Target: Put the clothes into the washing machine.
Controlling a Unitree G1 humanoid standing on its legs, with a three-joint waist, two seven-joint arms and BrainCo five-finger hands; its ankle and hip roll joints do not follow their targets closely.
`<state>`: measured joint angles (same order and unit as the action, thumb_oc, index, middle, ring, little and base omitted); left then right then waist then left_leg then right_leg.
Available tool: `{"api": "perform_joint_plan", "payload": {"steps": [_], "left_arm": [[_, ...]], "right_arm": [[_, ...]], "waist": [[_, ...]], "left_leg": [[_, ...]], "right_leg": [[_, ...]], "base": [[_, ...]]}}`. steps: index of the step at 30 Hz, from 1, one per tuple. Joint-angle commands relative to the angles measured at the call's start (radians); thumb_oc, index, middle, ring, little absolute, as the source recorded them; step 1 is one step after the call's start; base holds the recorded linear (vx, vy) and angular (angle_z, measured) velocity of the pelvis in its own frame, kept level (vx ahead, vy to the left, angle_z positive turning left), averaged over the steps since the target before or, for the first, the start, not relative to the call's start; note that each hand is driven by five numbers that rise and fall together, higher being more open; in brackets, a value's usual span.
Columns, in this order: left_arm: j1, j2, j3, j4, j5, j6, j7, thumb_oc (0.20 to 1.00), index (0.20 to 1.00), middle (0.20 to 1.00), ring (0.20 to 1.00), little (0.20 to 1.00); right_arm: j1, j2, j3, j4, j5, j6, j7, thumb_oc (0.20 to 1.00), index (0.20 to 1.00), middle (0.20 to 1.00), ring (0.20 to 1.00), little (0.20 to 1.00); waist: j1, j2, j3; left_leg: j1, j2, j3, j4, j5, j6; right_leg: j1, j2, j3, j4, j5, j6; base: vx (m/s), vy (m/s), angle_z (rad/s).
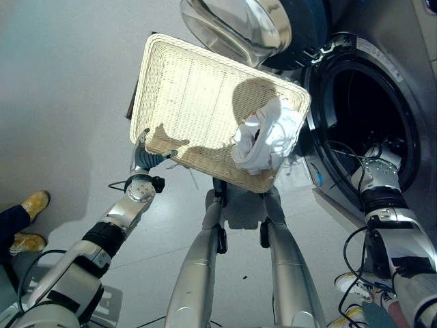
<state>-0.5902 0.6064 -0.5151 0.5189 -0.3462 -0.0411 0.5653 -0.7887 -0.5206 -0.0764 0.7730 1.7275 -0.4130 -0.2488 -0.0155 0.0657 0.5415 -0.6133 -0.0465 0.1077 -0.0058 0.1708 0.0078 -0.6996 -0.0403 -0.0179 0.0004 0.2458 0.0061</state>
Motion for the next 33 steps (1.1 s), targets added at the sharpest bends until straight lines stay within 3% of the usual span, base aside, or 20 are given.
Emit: {"api": "perform_joint_plan", "payload": {"steps": [1, 2, 5, 7, 8, 11, 14, 20, 26, 33], "left_arm": [[0.009, 0.0, 0.071, -0.006, 0.006, -0.051, 0.018, 1.0, 1.0, 1.0, 1.0, 1.0], [0.03, -0.013, 0.097, -0.018, -0.011, -0.069, 0.013, 1.0, 1.0, 1.0, 1.0, 1.0], [0.099, -0.045, 0.161, -0.053, -0.098, -0.131, 0.041, 1.0, 1.0, 1.0, 1.0, 1.0], [0.141, -0.071, 0.196, -0.068, -0.132, -0.167, 0.065, 1.0, 1.0, 1.0, 1.0, 1.0], [0.202, -0.114, 0.251, -0.079, -0.165, -0.233, 0.106, 1.0, 1.0, 1.0, 1.0, 1.0], [0.304, -0.18, 0.312, -0.088, -0.142, -0.291, 0.166, 1.0, 1.0, 1.0, 1.0, 1.0], [0.383, -0.221, 0.333, -0.065, -0.101, -0.286, 0.163, 1.0, 1.0, 1.0, 1.0, 1.0], [0.452, -0.253, 0.369, 0.047, -0.2, -0.269, 0.084, 1.0, 1.0, 1.0, 1.0, 1.0], [0.452, -0.279, 0.349, 0.159, -0.202, -0.222, 0.038, 1.0, 1.0, 1.0, 1.0, 1.0], [0.404, -0.265, 0.312, 0.219, -0.209, -0.206, -0.03, 1.0, 1.0, 1.0, 1.0, 1.0]], "right_arm": [[0.041, -0.077, 0.064, -0.014, -0.418, 0.049, -0.047, 1.0, 1.0, 1.0, 1.0, 1.0], [0.08, -0.086, 0.138, -0.034, -0.753, 0.043, -0.109, 1.0, 1.0, 1.0, 1.0, 1.0], [0.177, -0.101, 0.219, -0.149, -1.175, 0.034, -0.242, 1.0, 1.0, 1.0, 1.0, 1.0], [0.225, -0.097, 0.243, -0.226, -1.335, 0.057, -0.288, 1.0, 1.0, 1.0, 1.0, 1.0], [0.28, -0.093, 0.278, -0.309, -1.471, 0.07, -0.33, 1.0, 1.0, 1.0, 1.0, 1.0], [0.359, -0.043, 0.312, -0.437, -1.564, 0.083, -0.323, 1.0, 1.0, 1.0, 1.0, 1.0], [0.404, 0.006, 0.327, -0.492, -1.568, 0.074, -0.291, 1.0, 1.0, 1.0, 1.0, 1.0], [0.399, 0.018, 0.351, -0.526, -1.645, 0.093, -0.263, 1.0, 1.0, 1.0, 1.0, 1.0], [0.327, -0.022, 0.414, -0.559, -1.872, 0.195, -0.285, 1.0, 1.0, 1.0, 1.0, 1.0], [0.179, -0.112, 0.546, -0.465, -2.043, 0.336, -0.191, 1.0, 1.0, 1.0, 1.0, 1.0]], "waist": [[-0.013, 0.024, -0.022], [-0.013, 0.018, -0.022], [-0.018, 0.011, -0.022], [-0.022, 0.009, -0.022], [-0.023, 0.008, -0.022], [-0.021, 0.006, -0.022], [-0.01, 0.006, -0.022], [0.011, 0.015, -0.022], [0.025, 0.015, -0.022], [0.046, 0.015, -0.022]], "left_leg": [[-0.038, -0.021, -0.015, 0.071, -0.041, -0.049], [-0.033, -0.02, -0.011, 0.068, -0.043, -0.049], [-0.037, -0.019, -0.01, 0.061, -0.037, -0.047], [-0.037, -0.021, -0.01, 0.059, -0.037, -0.046], [-0.04, -0.022, -0.011, 0.06, -0.039, -0.043], [-0.04, -0.024, -0.019, 0.066, -0.044, -0.041], [-0.032, -0.026, -0.03, 0.061, -0.042, -0.041], [-0.024, -0.028, -0.038, 0.054, -0.04, -0.042], [-0.025, -0.029, -0.04, 0.058, -0.039, -0.038], [-0.029, -0.029, -0.048, 0.052, -0.031, -0.041]], "right_leg": [[0.01, 0.013, -0.111, 0.099, -0.099, 0.067], [0.015, 0.013, -0.115, 0.095, -0.102, 0.068], [0.009, 0.013, -0.116, 0.092, -0.1, 0.069], [0.009, 0.015, -0.114, 0.091, -0.102, 0.069], [0.005, 0.013, -0.113, 0.093, -0.106, 0.07], [0.006, 0.009, -0.114, 0.101, -0.117, 0.071], [0.016, 0.006, -0.12, 0.101, -0.123, 0.07], [0.026, -0.001, -0.133, 0.101, -0.132, 0.069], [0.024, -0.006, -0.145, 0.112, -0.135, 0.073], [0.019, -0.012, -0.159, 0.113, -0.131, 0.084]], "base": [[0.0, 0.0, 0.0], [-0.04, -0.011, -0.02], [0.0, 0.0, 0.0], [0.0, 0.0, 0.0], [0.0, 0.0, 0.0], [-0.01, 0.01, 0.0], [-0.01, 0.002, 0.01], [-0.02, 0.027, 0.05], [-0.01, 0.034, 0.11], [0.0, 0.014, 0.13]]}}
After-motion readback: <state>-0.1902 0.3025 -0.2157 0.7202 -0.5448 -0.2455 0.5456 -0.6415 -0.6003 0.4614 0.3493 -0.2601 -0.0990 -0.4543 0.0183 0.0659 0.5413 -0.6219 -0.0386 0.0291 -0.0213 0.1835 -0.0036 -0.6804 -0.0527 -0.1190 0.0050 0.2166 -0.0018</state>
